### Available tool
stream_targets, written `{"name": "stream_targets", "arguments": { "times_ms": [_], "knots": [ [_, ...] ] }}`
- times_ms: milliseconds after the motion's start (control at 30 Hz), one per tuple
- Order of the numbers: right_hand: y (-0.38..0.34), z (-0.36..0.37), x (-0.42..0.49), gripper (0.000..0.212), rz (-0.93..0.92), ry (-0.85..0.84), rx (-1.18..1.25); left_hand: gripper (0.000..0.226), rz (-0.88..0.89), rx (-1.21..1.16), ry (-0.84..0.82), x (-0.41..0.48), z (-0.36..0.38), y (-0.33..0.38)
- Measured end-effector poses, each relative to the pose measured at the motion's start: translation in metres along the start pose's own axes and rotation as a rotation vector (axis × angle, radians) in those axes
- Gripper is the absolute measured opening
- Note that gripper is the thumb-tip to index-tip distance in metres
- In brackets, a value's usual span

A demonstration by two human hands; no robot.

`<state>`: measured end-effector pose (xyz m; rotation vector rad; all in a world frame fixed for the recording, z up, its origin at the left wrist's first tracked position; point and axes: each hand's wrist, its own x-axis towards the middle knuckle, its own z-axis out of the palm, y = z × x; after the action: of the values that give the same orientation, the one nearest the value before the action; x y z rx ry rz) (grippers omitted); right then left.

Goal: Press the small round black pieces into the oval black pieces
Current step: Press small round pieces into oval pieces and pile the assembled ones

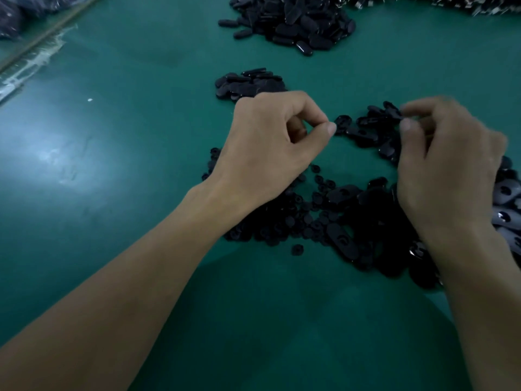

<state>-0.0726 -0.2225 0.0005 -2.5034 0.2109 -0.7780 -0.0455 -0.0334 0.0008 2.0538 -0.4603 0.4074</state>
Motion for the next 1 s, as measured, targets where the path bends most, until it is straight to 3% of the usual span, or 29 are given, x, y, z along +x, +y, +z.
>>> {"name": "stream_targets", "arguments": {
  "times_ms": [167,367,700,867,1000],
  "knots": [
    [-0.006,0.007,-0.004,0.018,-0.173,-0.007,0.35,0.013,-0.042,-0.111,-0.059,-0.001,0.003,0.001],
    [-0.013,0.012,-0.009,0.014,-0.238,-0.087,0.562,0.006,-0.098,-0.253,-0.157,0.0,0.004,0.001],
    [-0.011,0.017,-0.012,0.045,-0.257,-0.207,0.621,0.015,-0.139,-0.346,-0.145,0.002,0.003,-0.005],
    [-0.011,0.017,-0.01,0.041,-0.207,-0.208,0.637,0.009,-0.121,-0.36,-0.115,0.003,0.003,-0.005],
    [-0.011,0.015,-0.011,0.029,-0.179,-0.239,0.505,0.007,-0.151,-0.419,-0.032,0.004,0.003,-0.006]
  ]
}}
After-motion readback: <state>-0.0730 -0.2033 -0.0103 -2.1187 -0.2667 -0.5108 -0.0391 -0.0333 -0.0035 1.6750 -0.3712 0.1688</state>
